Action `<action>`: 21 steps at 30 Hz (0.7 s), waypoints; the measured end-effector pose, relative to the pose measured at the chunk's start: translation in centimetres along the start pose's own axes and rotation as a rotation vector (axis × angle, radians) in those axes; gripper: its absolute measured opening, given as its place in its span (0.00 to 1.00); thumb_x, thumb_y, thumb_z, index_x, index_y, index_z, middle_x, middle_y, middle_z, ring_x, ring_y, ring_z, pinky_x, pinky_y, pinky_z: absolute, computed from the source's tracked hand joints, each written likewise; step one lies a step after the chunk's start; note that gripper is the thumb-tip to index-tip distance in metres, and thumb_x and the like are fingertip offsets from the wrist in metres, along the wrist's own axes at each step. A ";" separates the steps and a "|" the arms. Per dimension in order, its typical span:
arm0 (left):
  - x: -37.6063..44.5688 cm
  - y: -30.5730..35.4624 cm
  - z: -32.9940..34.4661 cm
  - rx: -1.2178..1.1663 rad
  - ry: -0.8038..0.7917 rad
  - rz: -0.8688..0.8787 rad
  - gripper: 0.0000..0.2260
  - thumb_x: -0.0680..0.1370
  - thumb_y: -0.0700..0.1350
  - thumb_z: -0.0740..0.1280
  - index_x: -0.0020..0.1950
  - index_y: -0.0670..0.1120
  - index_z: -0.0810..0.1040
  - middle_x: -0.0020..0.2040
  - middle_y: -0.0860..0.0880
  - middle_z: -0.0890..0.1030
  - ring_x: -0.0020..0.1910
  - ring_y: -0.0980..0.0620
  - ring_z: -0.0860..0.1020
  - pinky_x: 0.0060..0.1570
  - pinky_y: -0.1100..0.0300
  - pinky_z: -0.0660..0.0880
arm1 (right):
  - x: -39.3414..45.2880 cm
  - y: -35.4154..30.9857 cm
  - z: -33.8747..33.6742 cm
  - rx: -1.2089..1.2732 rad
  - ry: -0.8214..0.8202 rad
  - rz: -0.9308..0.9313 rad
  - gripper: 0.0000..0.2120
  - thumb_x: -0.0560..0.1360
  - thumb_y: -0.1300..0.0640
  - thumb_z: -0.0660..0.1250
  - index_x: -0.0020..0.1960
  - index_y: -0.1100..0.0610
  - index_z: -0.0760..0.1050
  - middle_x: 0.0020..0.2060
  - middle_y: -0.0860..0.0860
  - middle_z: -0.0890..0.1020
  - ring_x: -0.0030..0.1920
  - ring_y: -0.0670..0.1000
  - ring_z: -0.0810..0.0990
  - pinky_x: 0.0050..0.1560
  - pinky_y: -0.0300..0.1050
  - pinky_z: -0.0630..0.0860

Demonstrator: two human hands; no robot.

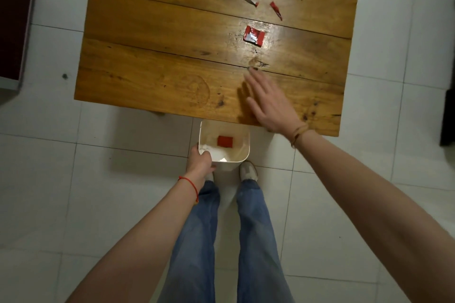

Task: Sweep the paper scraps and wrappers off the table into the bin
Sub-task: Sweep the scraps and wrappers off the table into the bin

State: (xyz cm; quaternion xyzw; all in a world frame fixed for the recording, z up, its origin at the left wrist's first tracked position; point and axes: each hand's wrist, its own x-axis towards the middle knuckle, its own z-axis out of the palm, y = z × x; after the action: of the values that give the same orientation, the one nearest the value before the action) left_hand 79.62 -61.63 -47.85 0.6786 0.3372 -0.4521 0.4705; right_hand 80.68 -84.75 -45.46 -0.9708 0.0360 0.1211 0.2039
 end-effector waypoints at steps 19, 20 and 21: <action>0.1 0.0 5.9 -0.199 0.033 -0.061 0.29 0.78 0.31 0.59 0.77 0.49 0.62 0.56 0.48 0.76 0.44 0.52 0.80 0.36 0.62 0.79 | 9.6 6.8 -3.0 -0.044 -0.117 -0.073 0.28 0.84 0.45 0.48 0.80 0.56 0.50 0.80 0.53 0.51 0.80 0.54 0.47 0.79 0.51 0.43; 0.0 0.0 6.0 -0.205 0.032 -0.064 0.29 0.78 0.31 0.59 0.77 0.49 0.62 0.58 0.47 0.76 0.44 0.52 0.80 0.36 0.62 0.79 | 9.1 6.7 -2.8 -0.052 -0.122 -0.098 0.28 0.84 0.45 0.47 0.80 0.56 0.51 0.80 0.53 0.52 0.80 0.54 0.48 0.79 0.51 0.43; 0.0 0.1 6.1 -0.209 0.031 -0.066 0.28 0.77 0.31 0.58 0.76 0.48 0.63 0.59 0.46 0.76 0.44 0.52 0.79 0.37 0.61 0.79 | 8.4 6.6 -2.7 -0.059 -0.129 -0.124 0.28 0.84 0.45 0.47 0.80 0.55 0.51 0.80 0.53 0.53 0.80 0.53 0.48 0.79 0.52 0.43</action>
State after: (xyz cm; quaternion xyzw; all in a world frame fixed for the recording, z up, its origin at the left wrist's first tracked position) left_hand 77.87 -67.37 -48.69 0.6214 0.4118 -0.4193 0.5182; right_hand 88.58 -92.00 -47.72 -0.9669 -0.0407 0.1718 0.1844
